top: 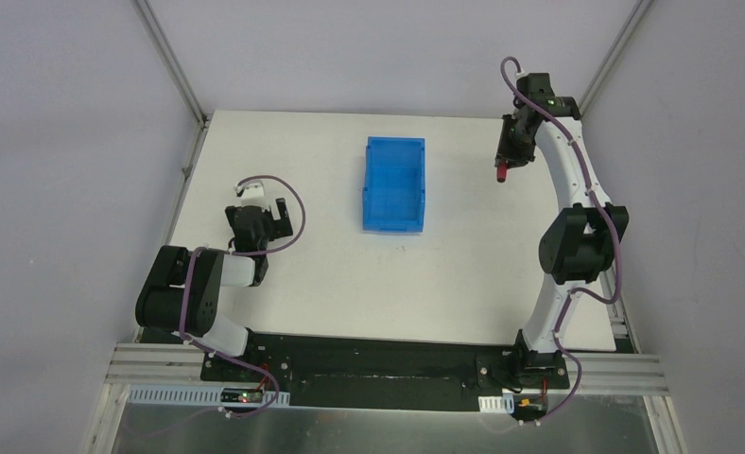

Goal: Put the screwdriver in the bin
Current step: Place the screwdriver in the bin.

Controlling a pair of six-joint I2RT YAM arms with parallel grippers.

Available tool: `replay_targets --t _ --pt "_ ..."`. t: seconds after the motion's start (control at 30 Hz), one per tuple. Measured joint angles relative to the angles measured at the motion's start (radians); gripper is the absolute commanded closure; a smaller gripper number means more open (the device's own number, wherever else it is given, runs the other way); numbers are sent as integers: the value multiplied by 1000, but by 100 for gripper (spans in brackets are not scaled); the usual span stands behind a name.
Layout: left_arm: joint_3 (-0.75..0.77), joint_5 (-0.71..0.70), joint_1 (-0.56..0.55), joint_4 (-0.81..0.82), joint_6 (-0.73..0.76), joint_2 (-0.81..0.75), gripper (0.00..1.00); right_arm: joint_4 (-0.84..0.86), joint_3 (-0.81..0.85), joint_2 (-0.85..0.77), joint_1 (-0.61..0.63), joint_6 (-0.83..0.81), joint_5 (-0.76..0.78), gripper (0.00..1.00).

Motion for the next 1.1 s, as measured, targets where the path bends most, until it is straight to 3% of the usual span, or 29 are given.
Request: replay_targets --t 1.1 --pt "0 0 0 0 0 0 1 51 141 87 436 283 47 83"
